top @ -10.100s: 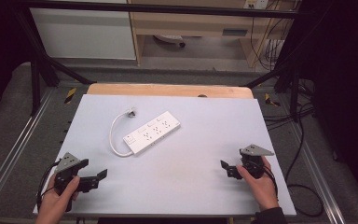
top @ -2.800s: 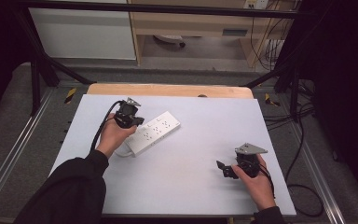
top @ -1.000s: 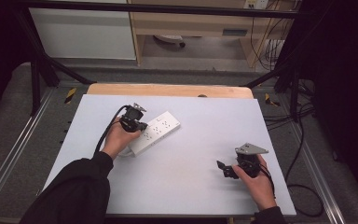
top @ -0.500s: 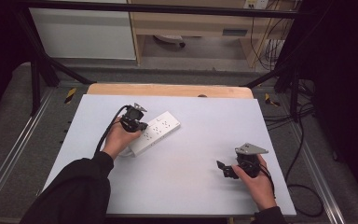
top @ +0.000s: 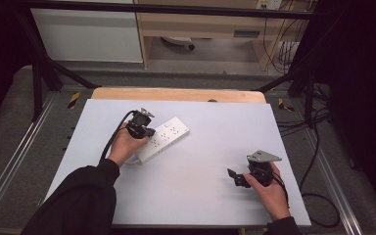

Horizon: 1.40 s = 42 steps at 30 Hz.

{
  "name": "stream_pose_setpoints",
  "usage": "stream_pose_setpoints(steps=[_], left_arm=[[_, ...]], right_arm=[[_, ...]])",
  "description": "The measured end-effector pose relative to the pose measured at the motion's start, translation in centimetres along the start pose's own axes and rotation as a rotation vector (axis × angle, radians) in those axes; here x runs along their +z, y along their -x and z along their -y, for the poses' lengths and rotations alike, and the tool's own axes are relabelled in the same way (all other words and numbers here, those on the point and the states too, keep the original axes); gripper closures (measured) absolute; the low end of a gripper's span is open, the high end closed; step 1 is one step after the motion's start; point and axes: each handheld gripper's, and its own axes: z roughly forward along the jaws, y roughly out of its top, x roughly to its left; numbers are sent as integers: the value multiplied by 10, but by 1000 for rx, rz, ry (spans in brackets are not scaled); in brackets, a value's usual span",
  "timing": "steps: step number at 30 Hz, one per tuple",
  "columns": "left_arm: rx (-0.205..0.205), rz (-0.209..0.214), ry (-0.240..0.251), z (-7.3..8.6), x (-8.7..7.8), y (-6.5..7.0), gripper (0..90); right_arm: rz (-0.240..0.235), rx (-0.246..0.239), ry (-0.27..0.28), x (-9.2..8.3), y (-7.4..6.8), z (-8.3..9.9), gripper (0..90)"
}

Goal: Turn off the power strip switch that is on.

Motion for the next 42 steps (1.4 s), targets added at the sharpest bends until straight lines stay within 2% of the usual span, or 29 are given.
stream_pose_setpoints(steps=[19, 26, 32, 35, 38, 42], left_arm=[[7, -1, 2, -1, 4, 4, 900], [8, 6, 6, 0, 4, 3, 900], [-9, 5, 10, 3, 2, -1, 900], [-9, -4, -4, 4, -1, -4, 900], [-6, -22, 19, 4, -3, -5, 900], [2, -21, 55, 2, -5, -3, 900]], right_arm=[[-2, 0, -2, 0, 0, 0, 56], [-4, 0, 0, 0, 0, 0, 56], [-4, 2, -4, 0, -1, 0, 56], [-1, 0, -4, 0, 0, 0, 56], [-1, -2, -2, 0, 0, 0, 56], [-2, 1, -3, 0, 0, 0, 56]])
